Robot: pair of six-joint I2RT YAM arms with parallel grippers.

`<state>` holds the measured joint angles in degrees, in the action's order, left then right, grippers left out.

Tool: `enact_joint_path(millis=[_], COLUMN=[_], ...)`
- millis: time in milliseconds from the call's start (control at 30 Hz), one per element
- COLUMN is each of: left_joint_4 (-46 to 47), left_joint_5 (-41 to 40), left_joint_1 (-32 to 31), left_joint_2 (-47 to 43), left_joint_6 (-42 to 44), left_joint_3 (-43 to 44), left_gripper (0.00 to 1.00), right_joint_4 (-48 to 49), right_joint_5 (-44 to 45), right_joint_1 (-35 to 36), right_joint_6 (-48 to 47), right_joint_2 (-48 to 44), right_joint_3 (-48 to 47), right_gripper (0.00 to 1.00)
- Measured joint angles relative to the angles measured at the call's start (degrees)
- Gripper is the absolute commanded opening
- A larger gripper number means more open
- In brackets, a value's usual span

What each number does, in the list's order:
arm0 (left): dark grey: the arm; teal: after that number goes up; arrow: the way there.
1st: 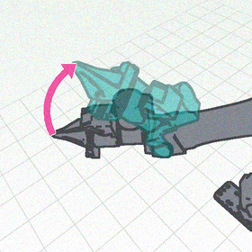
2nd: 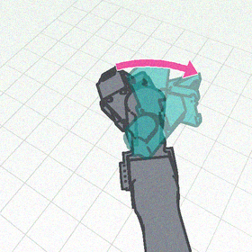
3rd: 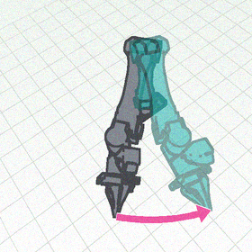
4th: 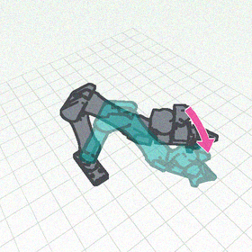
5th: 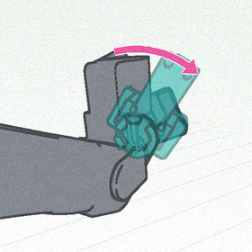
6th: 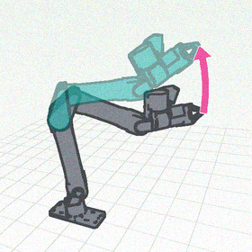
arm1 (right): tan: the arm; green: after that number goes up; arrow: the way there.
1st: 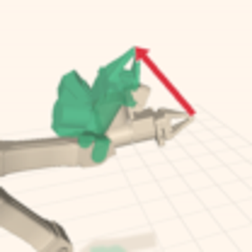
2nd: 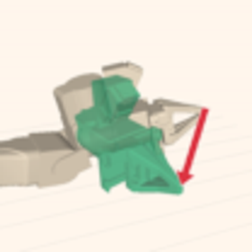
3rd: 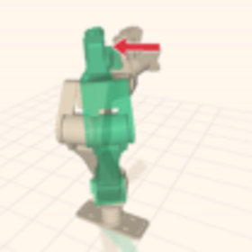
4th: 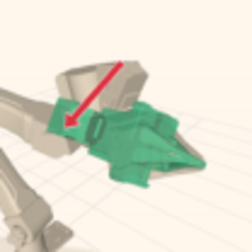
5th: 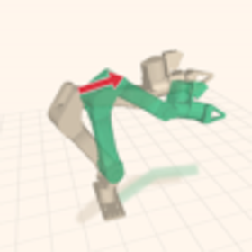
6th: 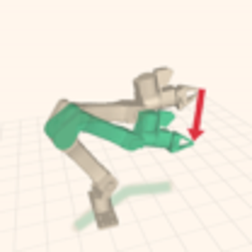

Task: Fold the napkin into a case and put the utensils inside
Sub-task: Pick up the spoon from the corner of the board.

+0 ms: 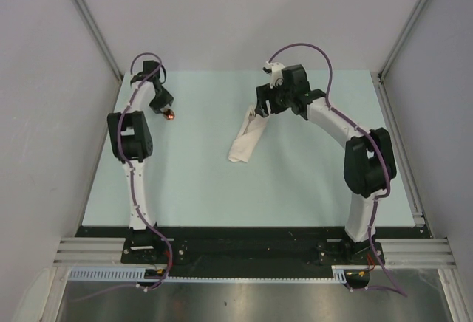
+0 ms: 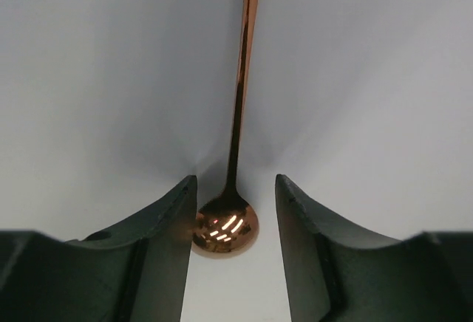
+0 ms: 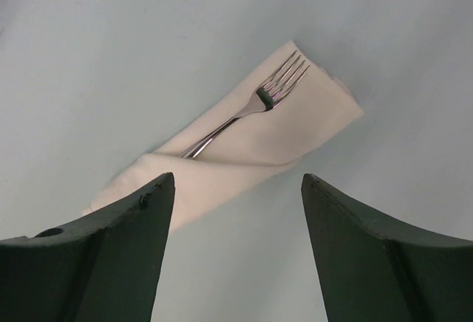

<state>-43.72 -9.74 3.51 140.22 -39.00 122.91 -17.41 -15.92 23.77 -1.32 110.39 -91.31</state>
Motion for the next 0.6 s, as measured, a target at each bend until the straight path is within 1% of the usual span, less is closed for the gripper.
enact_joint_path(millis=[67,100,167,200,267,300,400,467,533,600], left_joint_4=[0.1,0.2,0.5,0.5,0.9,1.1,1.9,3.5,4.2,5.0], left_joint_5=[0.9,1.2,2.3,2.9,4.1,5.1,7.6,9.7,12.2,15.2], left_joint_1=[0.0,0.1,0.1,0.2,0.2,0.3,0.5,0.5,0.5,0.4], left_joint_2=[1.2,1.6,2.0,2.2,2.3,2.3,2.3,1.3,-1.3,-5.7], left_joint_6=[0.0,0.0,0.0,0.0,-0.1,0.3,0.8,1.2,1.1,0.5], left_joint_3=[1.2,1.8,2.4,2.4,2.4,2.4,1.9,0.0,-4.3,-10.6], left_gripper=[0.42,0.32,0.21,0.12,0.06,0.01,0.0,0.0,0.0,0.0], right_joint_4=[0.3,0.6,0.7,0.8,0.9,1.2,1.7,2.3,3.6,5.3], right_joint_5=[0.0,0.1,0.4,0.6,1.0,1.3,1.8,2.4,3.1,3.1], right_joint_1=[0.1,0.2,0.4,0.5,0.7,0.9,1.7,2.8,4.4,6.6], right_joint_6=[0.2,0.2,0.3,0.4,0.5,0.7,0.5,-0.3,-1.7,-4.6], right_joint_2=[-0.9,-1.4,-2.4,-2.9,-4.0,-4.6,-5.7,-6.4,-7.5,-9.1], right_joint_3=[1.0,1.5,2.4,2.8,3.8,4.3,5.2,6.4,8.4,11.2], right_gripper=[0.74,0.74,0.75,0.74,0.74,0.74,0.73,0.73,0.74,0.75])
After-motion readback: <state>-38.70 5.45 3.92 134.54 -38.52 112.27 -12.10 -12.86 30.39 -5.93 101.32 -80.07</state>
